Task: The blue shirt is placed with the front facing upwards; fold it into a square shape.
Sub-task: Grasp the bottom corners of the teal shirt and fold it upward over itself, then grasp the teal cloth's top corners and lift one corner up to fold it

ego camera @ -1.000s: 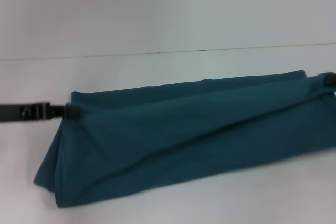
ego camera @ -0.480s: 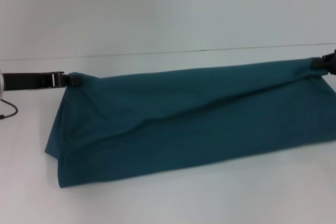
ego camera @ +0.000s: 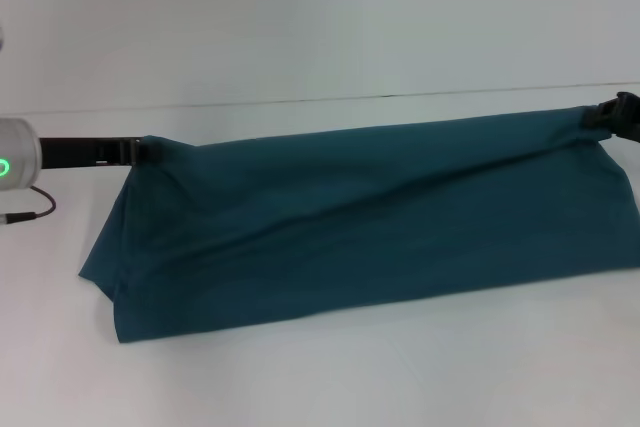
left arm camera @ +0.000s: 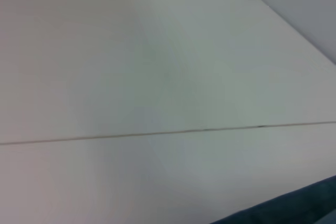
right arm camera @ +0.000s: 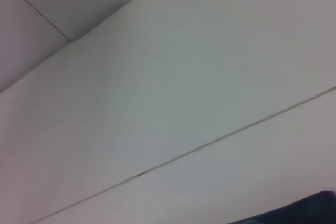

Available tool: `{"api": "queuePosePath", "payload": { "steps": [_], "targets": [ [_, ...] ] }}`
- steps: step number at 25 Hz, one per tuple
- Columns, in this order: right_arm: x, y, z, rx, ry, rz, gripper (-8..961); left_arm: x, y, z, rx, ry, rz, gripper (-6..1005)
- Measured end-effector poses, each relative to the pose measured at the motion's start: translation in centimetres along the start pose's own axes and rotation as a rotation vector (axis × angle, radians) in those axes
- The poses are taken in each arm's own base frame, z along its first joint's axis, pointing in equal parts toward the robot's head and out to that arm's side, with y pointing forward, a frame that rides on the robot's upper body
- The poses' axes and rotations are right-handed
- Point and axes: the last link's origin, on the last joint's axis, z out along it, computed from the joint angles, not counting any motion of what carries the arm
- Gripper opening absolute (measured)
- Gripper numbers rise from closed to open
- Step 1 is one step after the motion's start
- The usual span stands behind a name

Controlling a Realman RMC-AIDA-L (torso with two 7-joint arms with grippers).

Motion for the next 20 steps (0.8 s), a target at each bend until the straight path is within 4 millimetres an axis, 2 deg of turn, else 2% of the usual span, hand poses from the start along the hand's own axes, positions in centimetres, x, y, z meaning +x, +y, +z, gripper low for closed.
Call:
{"api": "queuePosePath", "payload": {
  "steps": [4,9,14,16,20],
  "targets": [
    [0.6,0.4,1.4,0.028,0.002,-0.015,66,-0.2,0.7,1.0,0.005,0.006,0.051,54],
    [1.3,1.5,2.8,0.048,-0.008,-0.081,125,0.1,0.9,1.6,0.050,0.054,0.076,70],
    [0.5,1.9,2.7,0.057,-0.038,-0.134,183,0.8,0.7,1.0,0.069,0.083,0.091,91],
    [0.0,1.8,2.3,0.062,-0.054,-0.149,263,1.1,0.5,0.5,0.062,0.081,0.085,99],
    [-0.7,1.6,1.1,0.052,-0.072,-0.199,424,0.7,0.5,-0.7,0.017,0.018,0.051,259]
  ]
}}
